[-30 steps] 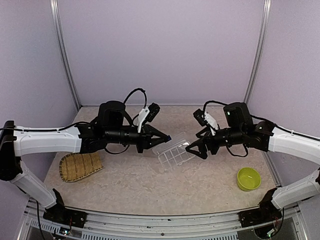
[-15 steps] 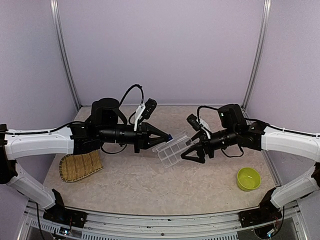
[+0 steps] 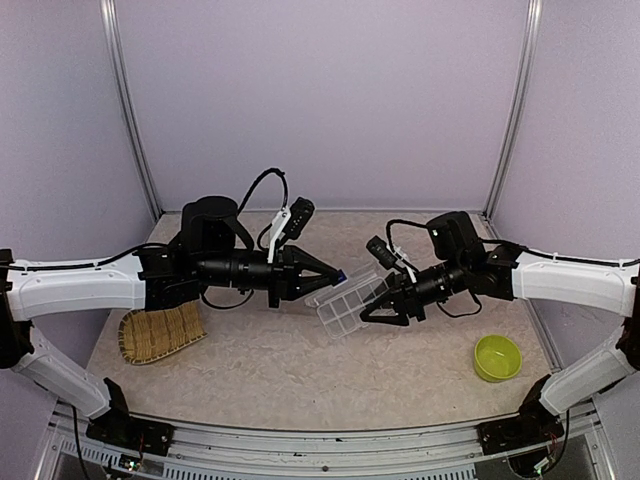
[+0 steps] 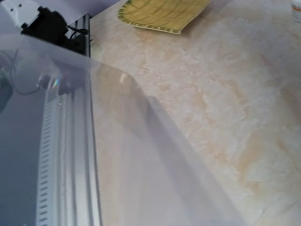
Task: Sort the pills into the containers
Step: Pass from the left arm to the right
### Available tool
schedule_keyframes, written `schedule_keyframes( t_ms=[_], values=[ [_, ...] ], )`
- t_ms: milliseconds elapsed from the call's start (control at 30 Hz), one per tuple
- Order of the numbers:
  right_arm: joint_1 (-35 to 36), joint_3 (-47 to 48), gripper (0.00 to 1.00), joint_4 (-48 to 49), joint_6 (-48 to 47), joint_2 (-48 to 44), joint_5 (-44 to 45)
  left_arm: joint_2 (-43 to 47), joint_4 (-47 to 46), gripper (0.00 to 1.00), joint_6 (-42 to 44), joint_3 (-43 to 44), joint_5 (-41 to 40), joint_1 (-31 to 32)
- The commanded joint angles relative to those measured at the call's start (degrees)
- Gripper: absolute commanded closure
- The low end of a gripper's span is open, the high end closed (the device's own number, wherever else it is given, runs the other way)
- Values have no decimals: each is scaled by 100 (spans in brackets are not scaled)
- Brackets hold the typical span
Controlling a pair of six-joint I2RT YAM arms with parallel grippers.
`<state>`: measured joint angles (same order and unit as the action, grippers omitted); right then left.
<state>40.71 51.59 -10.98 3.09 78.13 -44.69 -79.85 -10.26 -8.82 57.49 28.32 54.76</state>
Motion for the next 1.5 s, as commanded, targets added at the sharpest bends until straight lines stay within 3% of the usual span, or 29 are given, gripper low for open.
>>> schedule_keyframes(
  t_ms=[0,267,500,567,733,867,1167,1467],
  values=[
    [-71,97,55,40,-9,45,-214,160,-168,95,-21,-1,77,43],
    [-85,43,85,116,-19,-37,-50,197,-272,91,-84,-78,83,43],
    [-89,-21,97,197,-19,-208,10,236,-325,88,-123,-142,18,27],
    [-89,-39,98,213,-19,-249,19,241,-331,78,-143,-154,-19,26],
    [-96,-31,99,216,137,-315,263,441,-245,38,-98,-199,-334,23],
    [-118,83,99,180,421,-311,370,699,189,2,366,-248,-1471,279],
    [-142,300,99,171,740,-505,376,695,892,1,1290,-469,-2331,865],
    [-142,334,99,169,724,-711,-13,404,897,1,1448,-443,-3502,900]
  ],
)
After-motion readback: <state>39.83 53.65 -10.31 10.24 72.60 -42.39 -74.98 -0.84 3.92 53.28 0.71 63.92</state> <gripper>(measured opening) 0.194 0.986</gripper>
